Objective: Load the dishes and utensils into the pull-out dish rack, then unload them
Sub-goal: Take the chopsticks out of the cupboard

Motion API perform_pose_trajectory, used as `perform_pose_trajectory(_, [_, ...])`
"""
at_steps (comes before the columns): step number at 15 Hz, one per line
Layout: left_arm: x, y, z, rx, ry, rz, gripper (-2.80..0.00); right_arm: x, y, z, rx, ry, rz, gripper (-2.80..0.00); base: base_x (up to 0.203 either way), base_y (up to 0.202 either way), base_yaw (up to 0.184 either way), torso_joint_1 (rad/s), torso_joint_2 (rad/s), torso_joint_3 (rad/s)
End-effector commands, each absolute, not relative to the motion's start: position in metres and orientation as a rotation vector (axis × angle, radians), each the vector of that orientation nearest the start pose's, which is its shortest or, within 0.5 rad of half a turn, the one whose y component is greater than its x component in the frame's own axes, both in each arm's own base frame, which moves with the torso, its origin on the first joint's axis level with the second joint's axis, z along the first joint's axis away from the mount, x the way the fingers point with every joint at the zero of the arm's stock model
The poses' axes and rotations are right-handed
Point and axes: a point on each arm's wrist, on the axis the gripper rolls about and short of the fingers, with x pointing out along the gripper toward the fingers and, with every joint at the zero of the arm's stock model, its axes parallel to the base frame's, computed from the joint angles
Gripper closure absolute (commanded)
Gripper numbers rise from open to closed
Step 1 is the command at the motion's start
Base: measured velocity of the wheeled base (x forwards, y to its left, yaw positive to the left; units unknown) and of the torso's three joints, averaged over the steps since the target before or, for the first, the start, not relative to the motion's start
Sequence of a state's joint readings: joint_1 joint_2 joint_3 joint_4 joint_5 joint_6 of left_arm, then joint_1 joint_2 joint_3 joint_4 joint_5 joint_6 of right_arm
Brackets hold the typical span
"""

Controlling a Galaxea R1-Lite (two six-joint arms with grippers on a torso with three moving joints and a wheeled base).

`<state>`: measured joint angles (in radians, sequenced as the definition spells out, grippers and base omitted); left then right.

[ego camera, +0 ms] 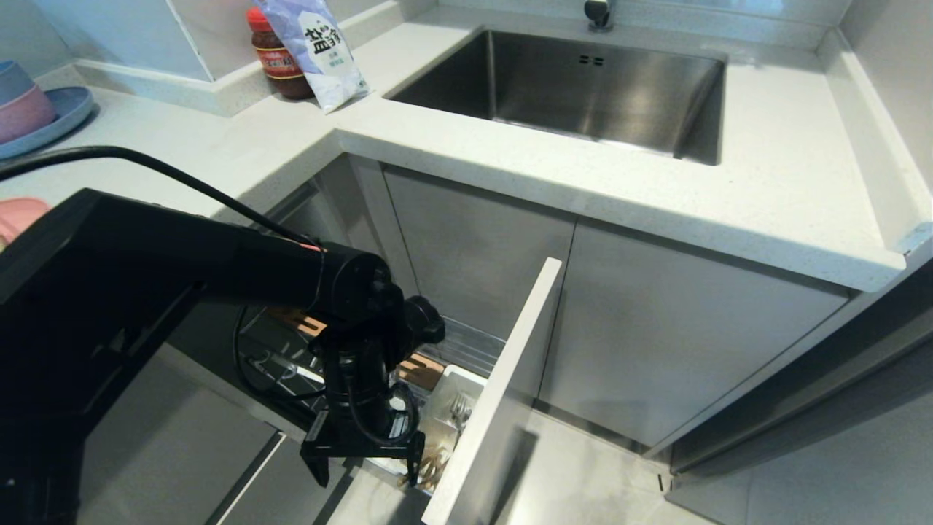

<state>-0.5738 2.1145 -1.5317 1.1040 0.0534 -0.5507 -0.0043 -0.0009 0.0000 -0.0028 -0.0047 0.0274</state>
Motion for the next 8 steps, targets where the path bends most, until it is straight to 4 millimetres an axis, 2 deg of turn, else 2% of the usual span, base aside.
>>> perform_pose_trajectory(1, [0.282, -0.172, 0.12, 0.114, 1.653, 0.069, -2.8, -0.023, 0.0, 0.075, 0.028, -0.005, -0.009, 0.0, 0.0, 0.0, 0.0, 0.0, 0.0, 0.0])
perform_pose_trajectory(5, [0.282, -0.166, 0.114, 0.18, 1.723, 0.058, -2.8, -0.023, 0.0, 0.075, 0.028, -0.005, -0.009, 0.0, 0.0, 0.0, 0.0, 0.0, 0.0, 0.0])
perform_pose_trajectory(8, [0.286, -0.169, 0.105, 0.184, 1.738, 0.059, -2.8, -0.023, 0.0, 0.075, 0.028, -0.005, -0.009, 0.0, 0.0, 0.0, 0.0, 0.0, 0.0, 0.0])
